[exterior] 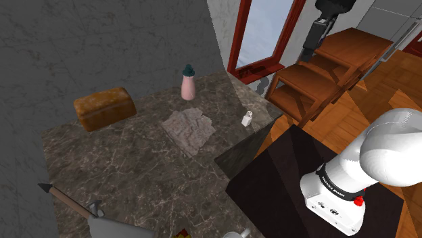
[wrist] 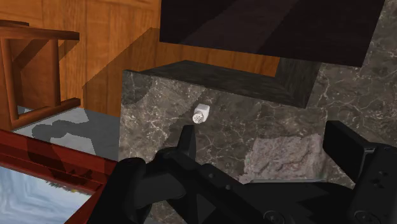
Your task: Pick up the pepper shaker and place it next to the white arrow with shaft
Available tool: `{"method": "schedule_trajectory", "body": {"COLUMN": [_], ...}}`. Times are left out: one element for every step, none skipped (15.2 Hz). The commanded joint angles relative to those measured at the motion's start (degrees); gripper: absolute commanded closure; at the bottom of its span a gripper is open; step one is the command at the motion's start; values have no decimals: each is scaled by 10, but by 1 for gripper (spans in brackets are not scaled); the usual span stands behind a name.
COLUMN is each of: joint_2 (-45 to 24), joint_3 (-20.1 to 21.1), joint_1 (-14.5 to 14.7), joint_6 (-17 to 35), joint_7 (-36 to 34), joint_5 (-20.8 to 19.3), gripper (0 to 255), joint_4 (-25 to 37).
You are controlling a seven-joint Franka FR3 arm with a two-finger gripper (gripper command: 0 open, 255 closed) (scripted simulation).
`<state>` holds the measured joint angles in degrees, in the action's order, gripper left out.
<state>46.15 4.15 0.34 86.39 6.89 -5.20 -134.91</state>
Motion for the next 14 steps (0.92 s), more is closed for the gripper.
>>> {"method": "schedule_trajectory", "body": {"joint_2": [0,-9,-19,-29,-40,-52,-65,-79,-93,-108,-124,-141,-158,-176], "joint_3": [0,-4,-7,-11,-14,-18,-21,-25,-28,-31,-35,-38,-41,-45], "joint_1": [0,-2,-5,-7,-9,-12,-14,-17,-19,-22,-24,-27,-29,-31], "joint_6": [0,18,35,53,71,90,108,126,144,163,181,200,218,236], "joint_7": [0,0,-1,-1,-2,-2,-2,-3,-3,-3,-4,-4,-4,-5], "joint_5": [0,-1,-2,-3,-5,-6,-7,-8,-9,-11,-12,-13,-14,-15], "gripper": [0,0,0,0,0,0,0,0,0,0,0,0,0,0], "joint_4": [0,-11,-22,-32,-41,-50,-58,-65,-71,-77,-82,-86,-90,-92]}}
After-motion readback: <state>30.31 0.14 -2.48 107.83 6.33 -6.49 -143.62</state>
